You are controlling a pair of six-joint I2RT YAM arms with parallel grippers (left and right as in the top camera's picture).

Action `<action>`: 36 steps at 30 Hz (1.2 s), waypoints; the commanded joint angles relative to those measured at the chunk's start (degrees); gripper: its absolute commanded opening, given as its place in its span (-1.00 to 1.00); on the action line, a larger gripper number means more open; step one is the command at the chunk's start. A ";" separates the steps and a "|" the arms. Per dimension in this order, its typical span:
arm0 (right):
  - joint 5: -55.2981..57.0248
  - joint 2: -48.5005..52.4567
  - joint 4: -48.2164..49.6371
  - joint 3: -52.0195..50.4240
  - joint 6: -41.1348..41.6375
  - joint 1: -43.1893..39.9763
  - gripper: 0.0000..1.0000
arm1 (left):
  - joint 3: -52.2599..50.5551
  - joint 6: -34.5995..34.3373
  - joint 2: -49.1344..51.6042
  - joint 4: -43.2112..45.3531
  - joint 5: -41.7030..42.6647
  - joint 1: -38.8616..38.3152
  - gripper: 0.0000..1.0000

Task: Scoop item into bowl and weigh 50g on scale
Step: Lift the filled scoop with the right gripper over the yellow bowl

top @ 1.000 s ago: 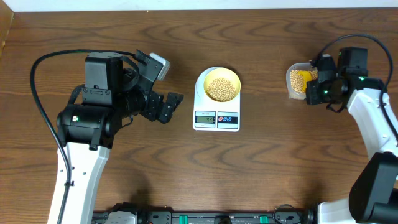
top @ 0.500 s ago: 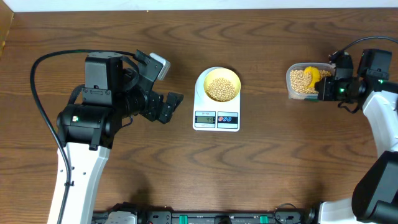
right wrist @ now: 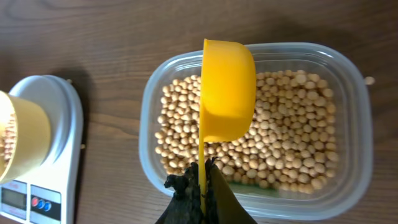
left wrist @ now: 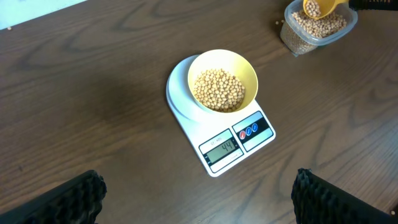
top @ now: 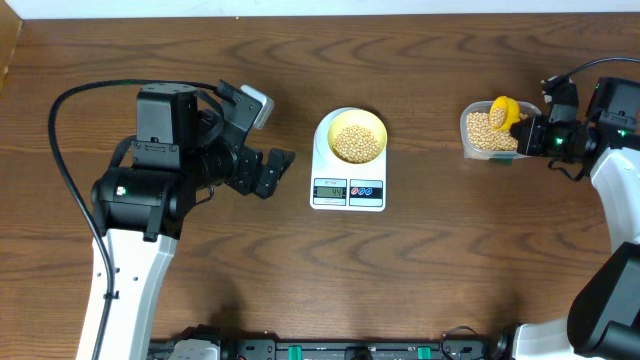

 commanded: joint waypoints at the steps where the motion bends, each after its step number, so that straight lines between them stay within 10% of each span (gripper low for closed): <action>1: -5.46 0.04 0.15 -0.02 0.79 -0.55 -0.98 | -0.13 -0.07 -0.09 -0.02 0.72 0.24 0.95; 36: -23.98 0.04 9.60 -0.02 11.76 6.27 -0.97 | -0.13 -0.07 -0.09 -0.02 0.72 0.24 0.95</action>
